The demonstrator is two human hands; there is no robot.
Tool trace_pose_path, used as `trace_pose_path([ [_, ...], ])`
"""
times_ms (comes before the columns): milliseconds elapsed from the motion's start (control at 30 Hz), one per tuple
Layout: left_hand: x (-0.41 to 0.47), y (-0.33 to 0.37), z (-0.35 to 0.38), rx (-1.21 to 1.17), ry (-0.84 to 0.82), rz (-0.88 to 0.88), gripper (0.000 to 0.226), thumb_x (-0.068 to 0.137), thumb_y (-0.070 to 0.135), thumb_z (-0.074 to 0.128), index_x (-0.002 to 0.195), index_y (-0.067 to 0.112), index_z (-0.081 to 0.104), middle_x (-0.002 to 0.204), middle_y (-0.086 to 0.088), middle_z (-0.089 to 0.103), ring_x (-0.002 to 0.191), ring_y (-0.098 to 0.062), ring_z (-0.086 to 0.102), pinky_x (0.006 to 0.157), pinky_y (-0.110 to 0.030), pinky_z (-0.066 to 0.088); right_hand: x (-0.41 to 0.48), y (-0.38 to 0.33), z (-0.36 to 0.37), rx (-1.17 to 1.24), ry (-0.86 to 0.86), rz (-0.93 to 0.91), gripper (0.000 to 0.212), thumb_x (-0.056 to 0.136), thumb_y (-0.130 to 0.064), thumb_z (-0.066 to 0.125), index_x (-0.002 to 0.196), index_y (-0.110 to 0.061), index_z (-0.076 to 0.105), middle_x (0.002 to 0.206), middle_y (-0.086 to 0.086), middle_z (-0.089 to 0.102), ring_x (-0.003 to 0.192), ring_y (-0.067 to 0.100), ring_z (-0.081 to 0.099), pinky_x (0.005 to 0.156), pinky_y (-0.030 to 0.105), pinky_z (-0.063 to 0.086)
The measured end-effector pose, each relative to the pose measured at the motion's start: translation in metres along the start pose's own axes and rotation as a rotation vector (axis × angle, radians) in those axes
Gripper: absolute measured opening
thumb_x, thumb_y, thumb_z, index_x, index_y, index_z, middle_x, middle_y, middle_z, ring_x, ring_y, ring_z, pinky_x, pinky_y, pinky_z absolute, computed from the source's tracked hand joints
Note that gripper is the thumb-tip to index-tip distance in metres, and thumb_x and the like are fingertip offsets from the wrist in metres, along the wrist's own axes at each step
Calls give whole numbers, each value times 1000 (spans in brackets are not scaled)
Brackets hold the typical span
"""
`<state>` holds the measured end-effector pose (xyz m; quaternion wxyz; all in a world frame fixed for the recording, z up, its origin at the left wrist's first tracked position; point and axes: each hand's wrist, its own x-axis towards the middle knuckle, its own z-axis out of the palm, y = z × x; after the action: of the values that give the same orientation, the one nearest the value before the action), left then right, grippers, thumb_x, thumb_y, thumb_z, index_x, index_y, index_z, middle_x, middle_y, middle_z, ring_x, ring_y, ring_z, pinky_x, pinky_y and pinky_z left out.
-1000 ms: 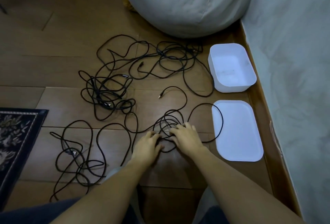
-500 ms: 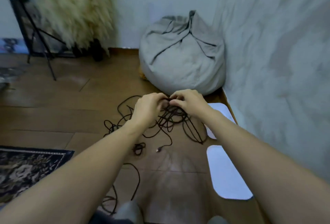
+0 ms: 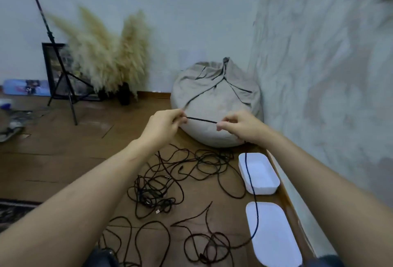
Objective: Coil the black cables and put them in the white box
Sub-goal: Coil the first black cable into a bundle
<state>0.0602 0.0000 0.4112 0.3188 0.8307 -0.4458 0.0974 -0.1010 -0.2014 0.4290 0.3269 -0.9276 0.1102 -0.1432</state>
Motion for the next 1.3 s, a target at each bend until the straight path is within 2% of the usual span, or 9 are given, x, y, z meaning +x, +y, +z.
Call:
trace_pose_path([
  [167, -11, 8, 16, -113, -166, 31, 17, 104, 35, 53, 110, 29, 68, 87, 13, 67, 84, -7, 62, 74, -33, 51, 1, 11, 13, -94, 50, -27, 18, 95, -36, 65, 96, -22, 76, 64, 0, 58, 61, 11, 48, 63, 33, 37],
  [267, -7, 20, 20, -120, -143, 108, 16, 104, 33, 53, 96, 34, 67, 71, 18, 61, 72, -3, 58, 64, -30, 44, 6, 4, 17, -62, 72, -62, 19, 96, -38, 65, 95, -23, 76, 59, -8, 54, 56, 6, 46, 59, 28, 35],
  [433, -6, -26, 15, 35, -66, -132, 22, 105, 35, 47, 91, 33, 63, 81, 12, 66, 80, -14, 64, 70, -36, 52, 12, 20, 10, -94, 85, -29, 24, 89, -50, 62, 90, -31, 76, 81, -1, 71, 78, 16, 63, 75, 41, 50],
  [533, -5, -7, 19, -110, -157, -30, 18, 104, 38, 51, 103, 29, 67, 82, 13, 67, 82, -8, 63, 72, -32, 51, 22, 13, 21, -80, 108, -64, 19, 95, -38, 65, 96, -24, 77, 68, 8, 62, 65, 13, 51, 64, 35, 40],
  [633, -1, 13, 22, -110, -122, 74, 18, 104, 37, 53, 95, 31, 67, 76, 11, 64, 75, -9, 60, 68, -35, 49, 26, 3, 29, -45, 96, -101, 18, 96, -36, 65, 96, -23, 77, 52, -11, 51, 54, 4, 44, 55, 23, 30],
  [800, -1, -22, 18, 55, -10, -156, 23, 105, 37, 47, 94, 27, 65, 82, 8, 66, 80, -19, 64, 75, -42, 55, 15, 21, 16, -16, 87, -29, 16, 96, -30, 64, 88, -23, 76, 51, -20, 54, 53, -1, 46, 57, 20, 32],
  [1000, 2, 23, 29, -128, -104, 94, 18, 103, 37, 52, 90, 38, 65, 77, 10, 65, 74, -12, 61, 70, -37, 52, 14, 10, 20, -1, 144, -97, 18, 96, -37, 63, 94, -24, 76, 57, -8, 55, 58, 7, 47, 60, 32, 38],
  [1167, 2, -21, 19, 57, 128, -273, 23, 104, 36, 44, 91, 31, 62, 87, 7, 69, 86, -25, 65, 76, -42, 54, 0, 28, 4, -38, 116, 0, 17, 96, -34, 63, 87, -26, 75, 59, -13, 58, 61, 4, 51, 62, 27, 39],
  [1300, -1, 8, 23, -185, -96, 14, 19, 104, 38, 51, 113, 33, 68, 91, 13, 69, 83, -7, 62, 74, -33, 52, -1, 21, 10, -64, 150, -30, 17, 98, -35, 61, 91, -30, 75, 61, -13, 60, 62, 3, 52, 59, 20, 36],
])
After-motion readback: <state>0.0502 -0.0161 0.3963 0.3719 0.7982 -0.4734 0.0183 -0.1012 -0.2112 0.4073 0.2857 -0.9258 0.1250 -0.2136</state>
